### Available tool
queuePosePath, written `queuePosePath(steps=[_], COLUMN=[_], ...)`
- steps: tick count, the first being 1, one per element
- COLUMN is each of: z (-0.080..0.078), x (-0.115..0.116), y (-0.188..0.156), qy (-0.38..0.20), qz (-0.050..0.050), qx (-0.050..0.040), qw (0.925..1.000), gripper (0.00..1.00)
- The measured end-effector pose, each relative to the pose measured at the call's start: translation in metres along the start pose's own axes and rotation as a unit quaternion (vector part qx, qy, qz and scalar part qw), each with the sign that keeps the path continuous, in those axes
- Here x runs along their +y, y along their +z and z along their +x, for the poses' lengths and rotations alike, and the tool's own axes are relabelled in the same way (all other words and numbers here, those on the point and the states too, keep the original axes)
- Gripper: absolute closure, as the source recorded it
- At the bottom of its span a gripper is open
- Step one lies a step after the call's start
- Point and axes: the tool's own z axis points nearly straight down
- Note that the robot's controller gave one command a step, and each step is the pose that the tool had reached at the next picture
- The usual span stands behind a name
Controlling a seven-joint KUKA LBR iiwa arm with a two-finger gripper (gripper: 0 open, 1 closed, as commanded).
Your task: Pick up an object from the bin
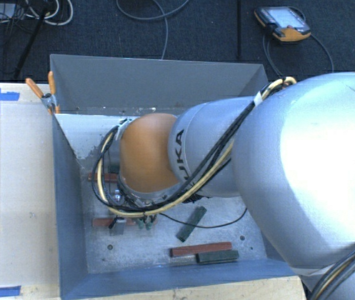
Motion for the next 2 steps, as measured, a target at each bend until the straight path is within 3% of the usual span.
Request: queuePosePath(steps=[1,2], z=[0.0,-0.019], x=[0.0,-0.008], y=[0.0,-0.154], qy=[0.0,-0.005], qz=[0.0,-0.001], qx=[0.0,-0.003], qw=[1.0,1.0], gripper=[1.0,1.0])
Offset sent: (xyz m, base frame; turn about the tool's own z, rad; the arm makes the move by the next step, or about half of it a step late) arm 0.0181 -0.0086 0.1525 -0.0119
